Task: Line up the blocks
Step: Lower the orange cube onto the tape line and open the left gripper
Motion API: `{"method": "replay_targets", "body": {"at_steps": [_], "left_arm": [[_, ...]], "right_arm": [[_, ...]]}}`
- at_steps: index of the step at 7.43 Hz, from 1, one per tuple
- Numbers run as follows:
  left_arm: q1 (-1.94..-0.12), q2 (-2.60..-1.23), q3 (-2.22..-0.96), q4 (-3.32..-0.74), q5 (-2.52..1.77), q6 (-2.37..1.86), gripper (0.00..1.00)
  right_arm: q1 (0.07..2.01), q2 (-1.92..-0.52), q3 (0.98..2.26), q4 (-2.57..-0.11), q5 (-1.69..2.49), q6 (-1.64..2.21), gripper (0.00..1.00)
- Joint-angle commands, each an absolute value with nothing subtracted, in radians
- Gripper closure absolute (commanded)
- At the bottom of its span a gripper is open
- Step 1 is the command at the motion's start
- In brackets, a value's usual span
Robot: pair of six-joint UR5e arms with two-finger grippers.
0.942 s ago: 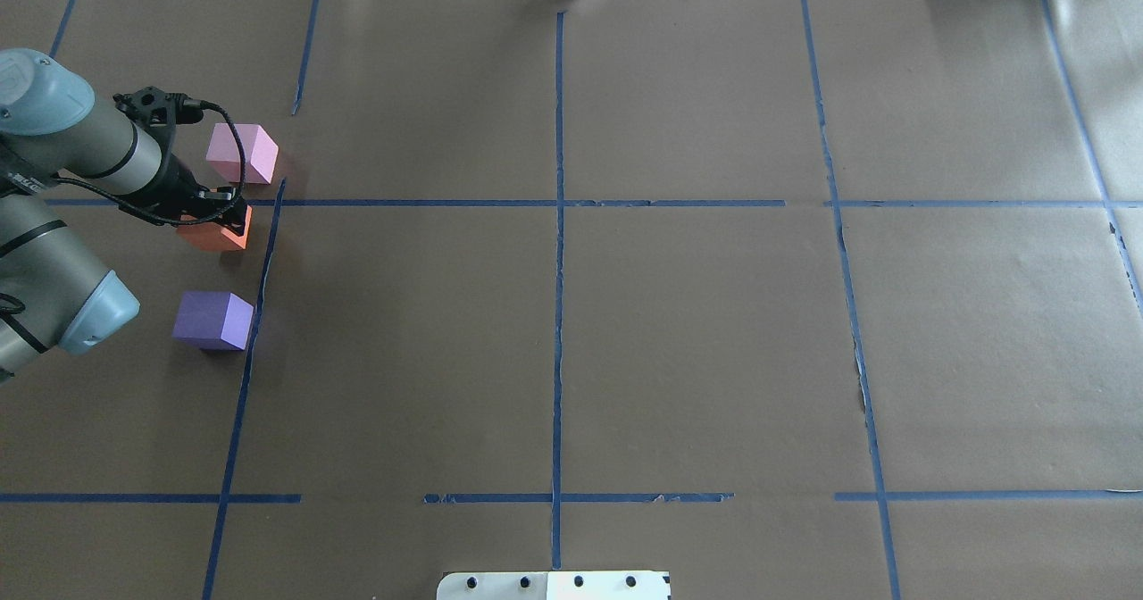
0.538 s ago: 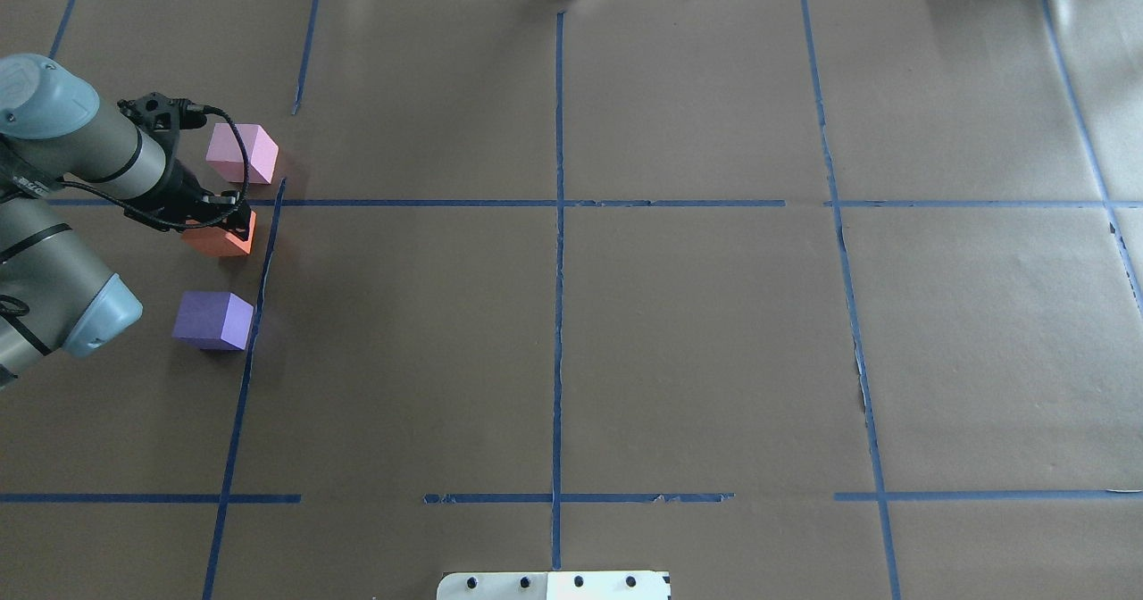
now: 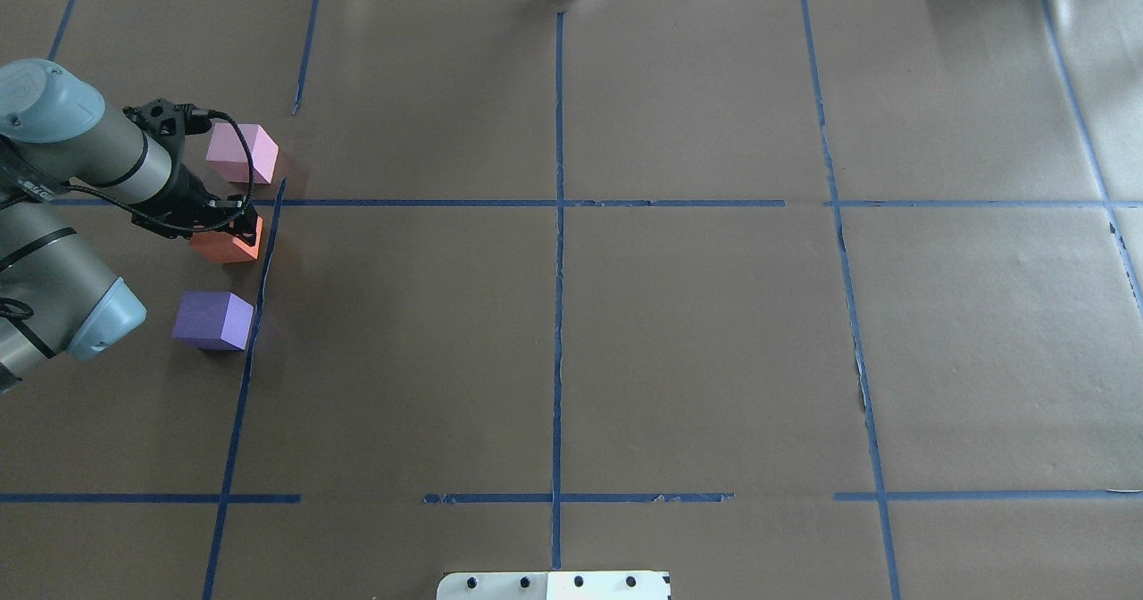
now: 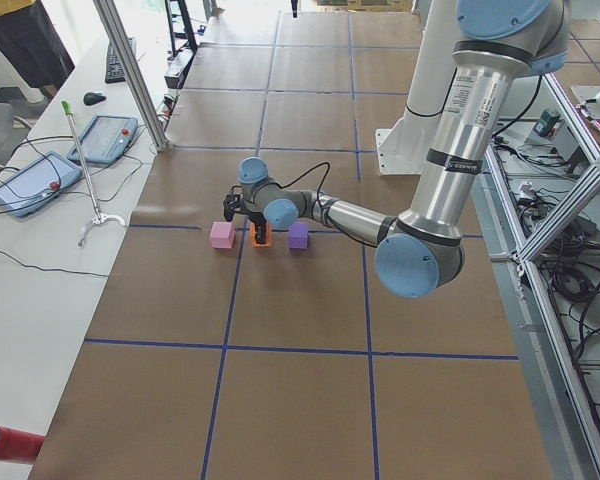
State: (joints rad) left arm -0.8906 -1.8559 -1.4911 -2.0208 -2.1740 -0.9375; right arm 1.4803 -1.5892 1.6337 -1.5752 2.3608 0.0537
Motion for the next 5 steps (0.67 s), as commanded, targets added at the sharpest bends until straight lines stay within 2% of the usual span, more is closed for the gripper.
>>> {"method": "replay_targets", "body": {"at_steps": [1, 4, 5], "left_arm": [[-0.890, -1.853, -1.477, -2.040, -2.174, -0.937, 0.75], [-0.888, -1.855, -1.476, -2.042, -2.174, -0.937, 0.74], [-0.887, -1.855, -1.471, -2.042, -2.174, -0.937, 0.59]], "right_arm": [[1.480, -1.589, 1.634, -1.575, 2.361, 0.054, 0.00], [1.480, -1.589, 1.634, -1.574, 2.361, 0.055, 0.00], [1.480, -1.589, 1.634, -1.574, 2.361, 0.054, 0.00]]}}
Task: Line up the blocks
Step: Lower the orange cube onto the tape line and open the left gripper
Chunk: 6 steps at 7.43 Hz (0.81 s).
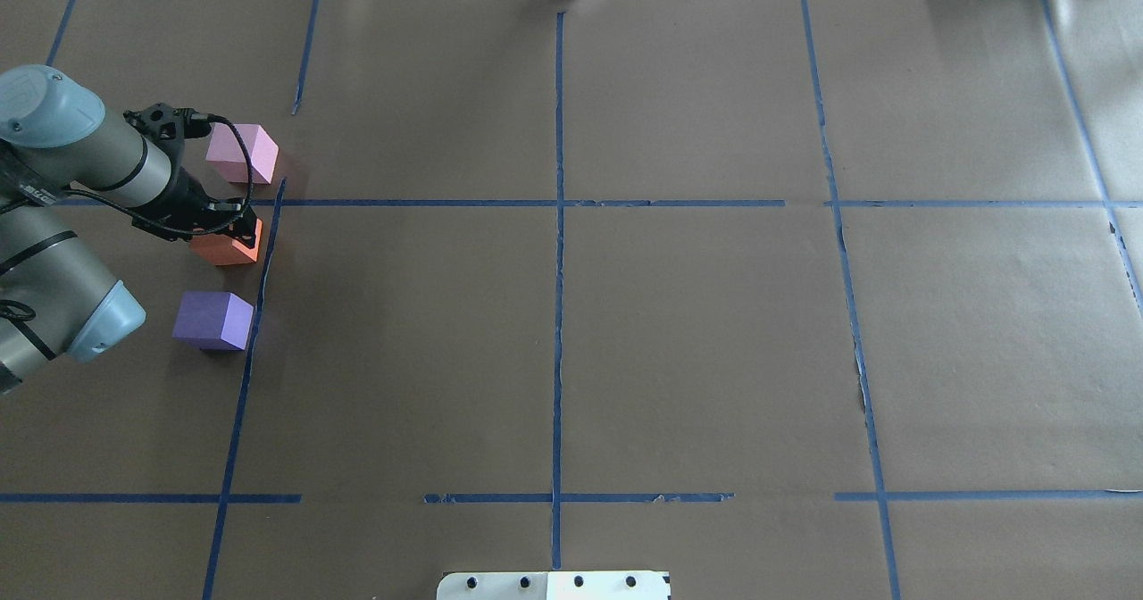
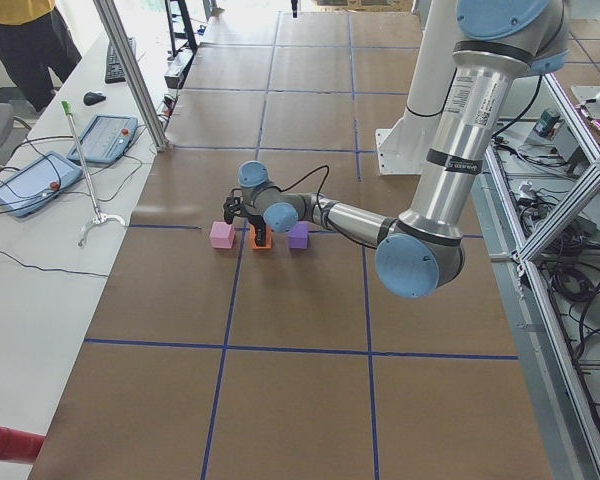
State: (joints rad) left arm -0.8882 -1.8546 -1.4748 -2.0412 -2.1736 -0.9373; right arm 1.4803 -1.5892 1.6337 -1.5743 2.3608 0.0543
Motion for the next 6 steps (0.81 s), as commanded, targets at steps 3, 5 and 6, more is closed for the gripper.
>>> {"method": "replay_targets", "body": {"at_steps": [3, 5, 6], "left_arm": [[-0.885, -1.853, -1.468, -2.042, -2.172, -0.936, 0.01], [-0.885, -1.853, -1.468, -2.040, -2.164, -0.933, 0.01], [-0.885, -1.852, -1.476, -2.040, -2.164, -0.933, 0.00]], "right_arm": [[1.480, -1.589, 1.634, -1.574, 2.361, 0.054, 0.00], [1.480, -1.589, 1.634, -1.574, 2.361, 0.054, 0.00], [1.480, -1.589, 1.634, -1.574, 2.361, 0.054, 0.00]]}}
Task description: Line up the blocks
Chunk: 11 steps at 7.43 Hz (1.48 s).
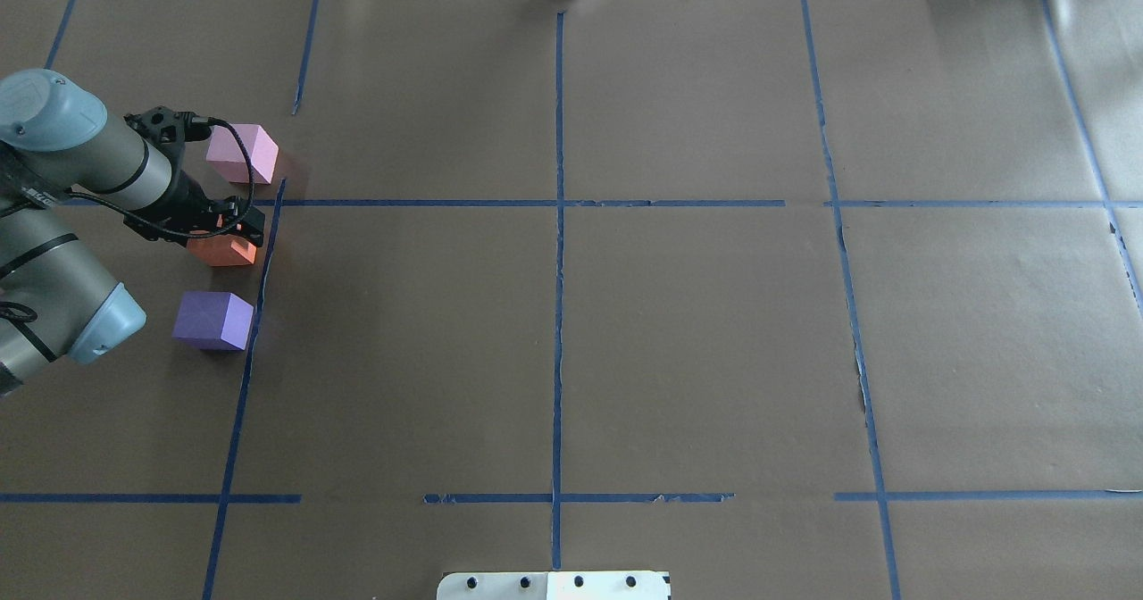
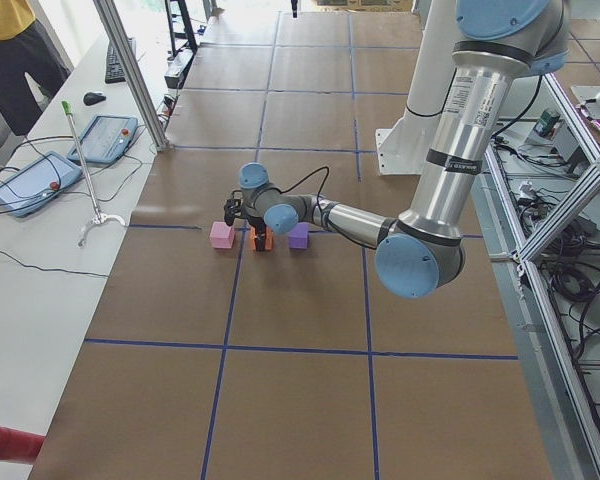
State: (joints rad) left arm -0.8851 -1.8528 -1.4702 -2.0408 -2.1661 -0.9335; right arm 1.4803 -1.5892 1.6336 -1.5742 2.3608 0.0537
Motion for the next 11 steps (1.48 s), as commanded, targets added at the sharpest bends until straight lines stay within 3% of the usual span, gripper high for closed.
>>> {"method": "replay_targets", "body": {"at_steps": [1, 4, 7, 9, 11], "left_arm": [[-0.890, -1.850, -1.498, -2.040, -2.164, -0.936, 0.00], [-0.946, -1.799, -1.620, -2.011, -2.174, -0.928, 0.00], [-1.063, -1.810, -1.767, -1.803, -2.177, -0.901, 0.00], [-1.069, -1.803, -1.767, -1.805, -2.177, -0.785, 0.00], [-1.240, -1.764, -1.694, -1.809, -2.209, -0.492, 0.00]], "right_arm": [[1.480, -1.589, 1.634, -1.574, 2.361, 0.054, 0.00], [1.480, -1.589, 1.634, -1.574, 2.361, 0.054, 0.00], [1.480, -1.589, 1.634, -1.575, 2.361, 0.054, 0.00], [1.480, -1.589, 1.634, -1.574, 2.361, 0.054, 0.00], [1.480, -1.589, 1.634, -1.574, 2.361, 0.054, 0.00]]}}
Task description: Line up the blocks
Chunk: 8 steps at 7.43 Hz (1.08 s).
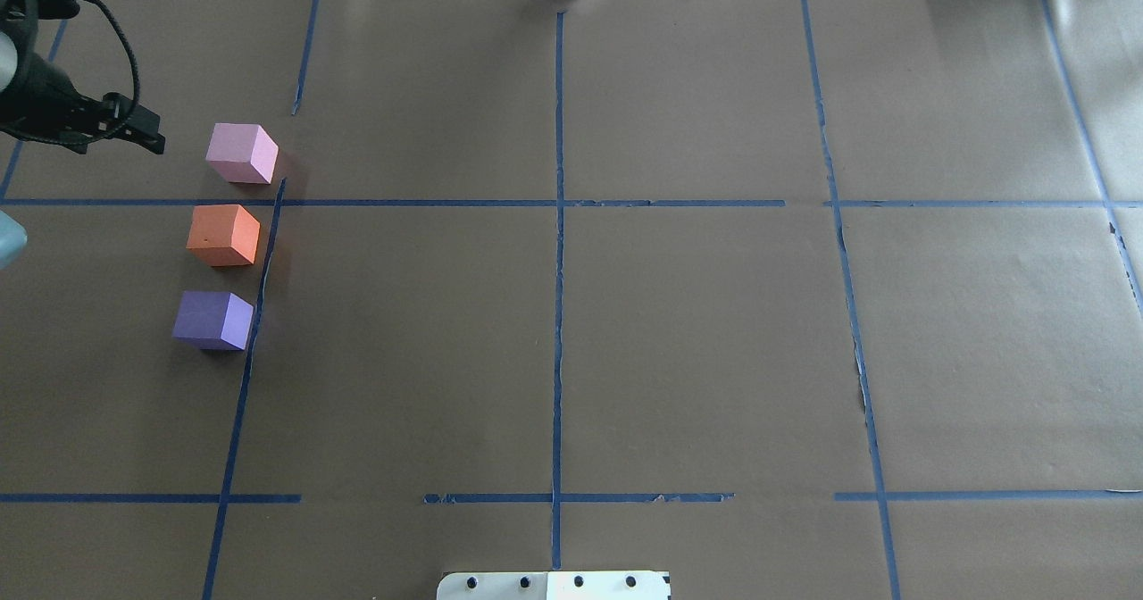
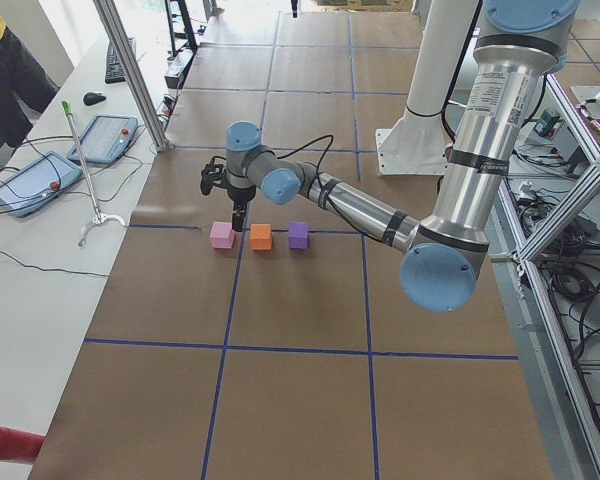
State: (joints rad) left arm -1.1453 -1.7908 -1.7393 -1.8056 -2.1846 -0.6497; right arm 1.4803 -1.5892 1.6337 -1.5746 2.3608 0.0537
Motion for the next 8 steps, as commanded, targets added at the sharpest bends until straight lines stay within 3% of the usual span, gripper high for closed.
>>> {"method": "replay_targets", "body": {"at_steps": [1, 3, 5, 8], "left_arm": [[-1.335, -1.743, -1.633, -1.809, -2.267, -0.341, 0.00], [-1.487, -1.718, -1.525, -1.799, -2.296, -0.086, 0.01], [-1.554, -1.717, -1.516, -1.667, -2.340, -0.046, 0.07], [-1.563, -1.674, -1.505, -1.647, -2.345, -0.041, 0.01]], "right_arm": [[1.480, -1.589, 1.634, -1.574, 2.361, 0.054, 0.00], [1.480, -1.589, 1.634, -1.574, 2.361, 0.054, 0.00], [1.480, -1.589, 1.634, -1.575, 2.361, 0.054, 0.00], [1.480, -1.589, 1.634, -1.575, 2.361, 0.054, 0.00]]}}
